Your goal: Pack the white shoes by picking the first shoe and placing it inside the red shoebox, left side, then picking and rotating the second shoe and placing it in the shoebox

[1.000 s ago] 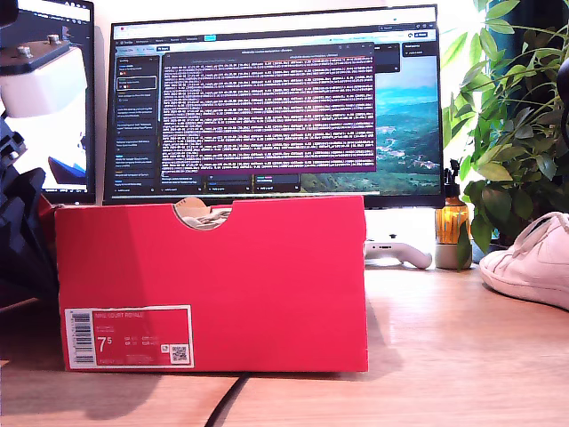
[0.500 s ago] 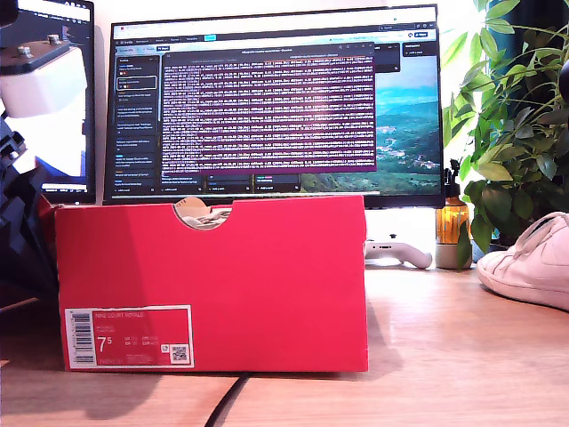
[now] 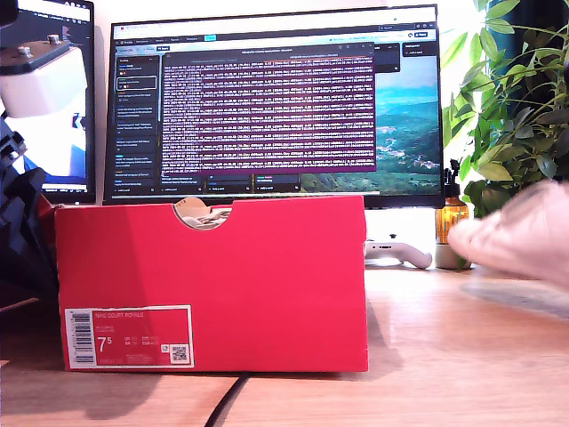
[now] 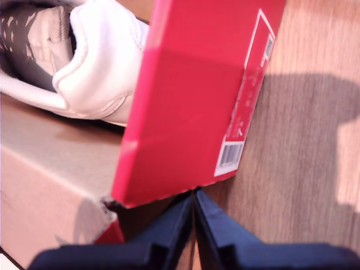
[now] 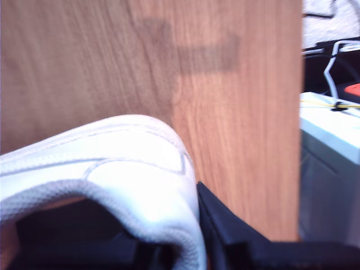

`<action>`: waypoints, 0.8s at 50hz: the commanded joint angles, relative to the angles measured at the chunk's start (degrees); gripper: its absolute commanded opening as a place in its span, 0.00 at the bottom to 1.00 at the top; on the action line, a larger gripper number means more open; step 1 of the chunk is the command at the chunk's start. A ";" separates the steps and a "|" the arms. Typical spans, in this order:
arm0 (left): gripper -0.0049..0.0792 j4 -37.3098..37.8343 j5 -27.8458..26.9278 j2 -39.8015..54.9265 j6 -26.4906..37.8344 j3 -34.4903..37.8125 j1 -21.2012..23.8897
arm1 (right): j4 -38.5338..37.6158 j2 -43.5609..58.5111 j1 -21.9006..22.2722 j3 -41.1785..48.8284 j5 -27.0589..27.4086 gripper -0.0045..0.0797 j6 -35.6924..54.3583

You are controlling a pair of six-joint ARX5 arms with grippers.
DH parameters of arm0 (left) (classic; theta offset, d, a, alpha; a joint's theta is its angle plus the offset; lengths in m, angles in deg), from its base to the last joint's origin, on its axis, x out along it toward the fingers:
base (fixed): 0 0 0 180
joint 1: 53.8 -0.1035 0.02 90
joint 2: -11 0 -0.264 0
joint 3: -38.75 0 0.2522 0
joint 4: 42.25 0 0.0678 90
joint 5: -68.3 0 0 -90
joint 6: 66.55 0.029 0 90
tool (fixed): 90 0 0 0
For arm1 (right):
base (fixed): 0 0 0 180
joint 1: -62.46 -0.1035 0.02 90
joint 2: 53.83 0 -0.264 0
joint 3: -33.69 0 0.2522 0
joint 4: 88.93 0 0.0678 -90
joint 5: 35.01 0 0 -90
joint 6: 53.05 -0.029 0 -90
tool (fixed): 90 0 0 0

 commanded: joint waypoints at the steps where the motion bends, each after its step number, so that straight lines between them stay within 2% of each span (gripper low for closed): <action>1: 0.04 -0.17 -0.17 0.15 -0.52 -0.15 0.00 | 1.51 -0.52 -0.07 -5.33 0.90 0.04 1.66; 7: 0.04 -0.17 -0.15 0.15 -0.52 -0.15 0.00 | 7.13 -0.52 -0.09 -11.87 3.63 0.04 5.40; 13: 0.04 -0.17 -0.15 0.15 -0.52 -0.15 0.00 | 7.37 -0.98 -0.09 -18.01 5.88 0.04 14.32; 16: 0.04 -0.17 -0.15 0.15 -0.52 -0.15 0.00 | 7.37 -1.27 -0.09 -20.79 6.78 0.04 22.43; 17: 0.04 -0.17 -0.15 0.15 -0.52 -0.15 0.00 | 7.37 -1.29 -0.09 -21.70 7.19 0.04 22.43; 22: 0.04 -0.17 -0.15 0.15 -0.52 -0.15 0.00 | 7.34 -1.29 -0.09 -26.64 7.15 0.04 38.27; 23: 0.04 -0.17 -0.15 0.15 -0.52 -0.15 0.00 | 7.34 -1.29 -0.09 -27.58 7.04 0.04 38.27; 24: 0.04 -0.17 -0.15 0.15 -0.52 -0.15 0.00 | 7.34 -1.29 -0.11 -28.46 6.91 0.04 44.37; 31: 0.04 -0.17 -0.15 0.15 -0.52 -0.15 0.00 | 7.34 -1.29 -0.13 -34.38 6.32 0.04 63.84; 36: 0.04 -0.17 -0.17 0.15 -0.52 -0.15 0.00 | 7.26 -1.29 -0.13 -38.56 1.62 0.04 75.38; 40: 0.04 -0.17 -0.15 0.15 -0.52 -0.15 0.00 | 4.68 -1.29 -0.13 -41.44 -1.95 0.04 79.52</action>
